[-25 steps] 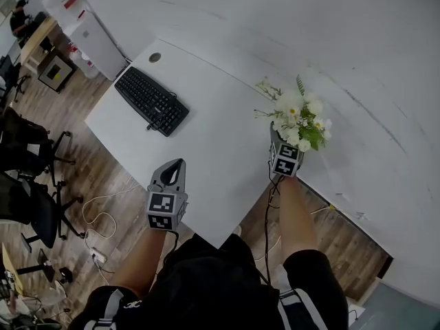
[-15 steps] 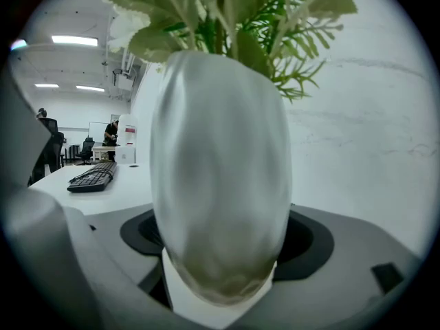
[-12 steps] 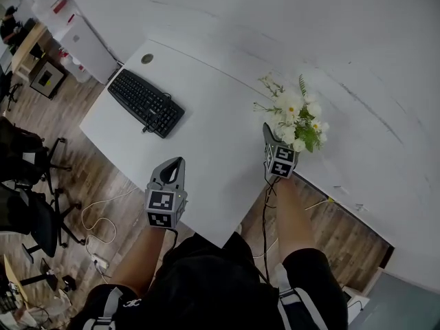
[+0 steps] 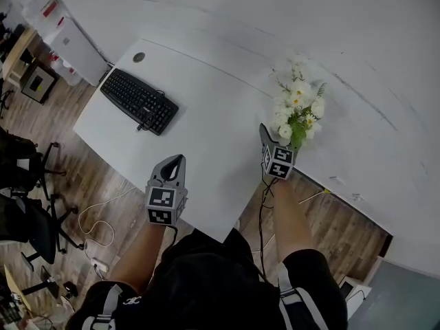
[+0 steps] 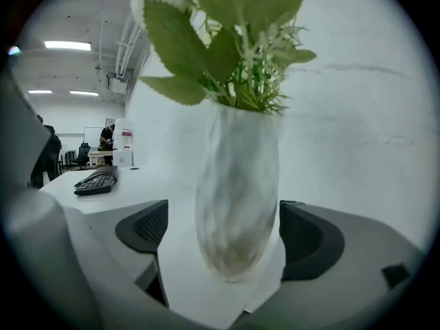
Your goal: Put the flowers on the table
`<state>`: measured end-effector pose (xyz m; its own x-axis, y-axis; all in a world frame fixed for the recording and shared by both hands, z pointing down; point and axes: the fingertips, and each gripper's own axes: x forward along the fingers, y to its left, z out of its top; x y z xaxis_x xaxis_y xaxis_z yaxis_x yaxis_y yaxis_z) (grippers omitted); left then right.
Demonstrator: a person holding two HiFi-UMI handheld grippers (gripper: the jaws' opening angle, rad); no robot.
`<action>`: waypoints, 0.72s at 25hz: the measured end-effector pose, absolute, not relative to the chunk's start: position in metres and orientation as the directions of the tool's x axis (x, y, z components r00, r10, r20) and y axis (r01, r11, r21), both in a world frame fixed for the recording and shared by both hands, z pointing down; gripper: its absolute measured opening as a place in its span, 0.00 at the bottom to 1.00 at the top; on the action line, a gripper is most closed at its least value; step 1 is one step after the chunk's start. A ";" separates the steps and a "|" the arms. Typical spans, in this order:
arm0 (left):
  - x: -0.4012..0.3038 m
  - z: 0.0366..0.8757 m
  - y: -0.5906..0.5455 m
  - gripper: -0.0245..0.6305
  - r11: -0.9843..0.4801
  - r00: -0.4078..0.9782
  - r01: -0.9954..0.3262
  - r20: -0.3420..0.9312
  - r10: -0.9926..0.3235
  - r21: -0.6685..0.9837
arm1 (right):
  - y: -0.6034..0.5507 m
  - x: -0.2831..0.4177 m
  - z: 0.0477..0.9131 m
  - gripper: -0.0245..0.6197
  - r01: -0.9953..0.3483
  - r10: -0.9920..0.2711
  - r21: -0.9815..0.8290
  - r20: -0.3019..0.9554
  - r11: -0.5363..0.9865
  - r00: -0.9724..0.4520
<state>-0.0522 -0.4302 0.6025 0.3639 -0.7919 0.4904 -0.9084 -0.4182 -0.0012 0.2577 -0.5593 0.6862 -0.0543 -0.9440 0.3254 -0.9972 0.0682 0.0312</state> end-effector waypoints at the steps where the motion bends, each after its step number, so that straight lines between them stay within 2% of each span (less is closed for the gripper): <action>1: -0.050 0.600 -0.430 0.04 -0.425 0.374 -0.905 0.479 -0.794 0.003 | -0.555 0.257 0.685 0.81 -0.997 -0.944 0.032 0.325 0.070 -0.056; 9: -0.037 0.591 -0.419 0.04 -0.467 0.424 -0.884 0.451 -0.785 0.019 | -0.499 0.244 0.654 0.81 -0.996 -0.961 -0.055 0.267 0.065 -0.077; 11: -0.034 0.585 -0.417 0.04 -0.469 0.431 -0.883 0.444 -0.785 0.027 | -0.476 0.237 0.641 0.75 -0.995 -0.963 -0.068 0.252 0.076 -0.091; 13: -0.027 0.577 -0.417 0.04 -0.480 0.445 -0.877 0.429 -0.786 0.031 | -0.456 0.235 0.626 0.61 -0.994 -0.966 -0.076 0.242 0.078 -0.095; 18: 0.003 0.545 -0.414 0.04 -0.530 0.505 -0.847 0.368 -0.781 0.038 | -0.414 0.241 0.570 0.36 -0.997 -0.982 -0.058 0.180 0.041 -0.051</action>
<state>0.0029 -0.4135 0.5447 0.5049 -0.7808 0.3680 -0.8471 -0.5300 0.0377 0.2412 -0.4139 0.5703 -0.0511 -0.9823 0.1803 -0.9975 0.0412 -0.0581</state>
